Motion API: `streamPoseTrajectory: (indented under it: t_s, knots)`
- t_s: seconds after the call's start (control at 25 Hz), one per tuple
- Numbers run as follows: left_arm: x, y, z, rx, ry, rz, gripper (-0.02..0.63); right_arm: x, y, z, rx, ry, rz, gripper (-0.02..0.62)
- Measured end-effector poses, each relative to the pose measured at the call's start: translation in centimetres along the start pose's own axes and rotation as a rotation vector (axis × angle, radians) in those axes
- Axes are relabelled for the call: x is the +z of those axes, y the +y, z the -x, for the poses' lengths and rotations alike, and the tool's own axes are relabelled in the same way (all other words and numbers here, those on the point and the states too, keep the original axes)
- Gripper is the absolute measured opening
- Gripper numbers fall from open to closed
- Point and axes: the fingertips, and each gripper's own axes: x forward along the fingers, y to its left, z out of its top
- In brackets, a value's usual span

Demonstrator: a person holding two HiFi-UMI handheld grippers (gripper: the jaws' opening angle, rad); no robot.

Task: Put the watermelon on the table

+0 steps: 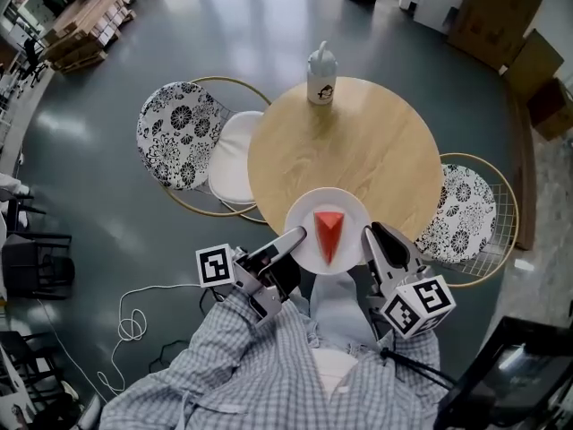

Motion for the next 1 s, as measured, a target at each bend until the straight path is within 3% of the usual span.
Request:
streamPoseTrajectory:
  t_s: [0.72,1.0]
  knots:
    - [2.5,1.6,-9.7,-0.008,-0.053,-0.029,0.061,5.7,-8.6,-3.4,0.052,0.026,0.066,0.071]
    - [3.0,4.0,-12.6,0.002,-0.072,-0.008,0.061,5.7,-12.0,-5.2,0.055,0.054,0.079,0.070]
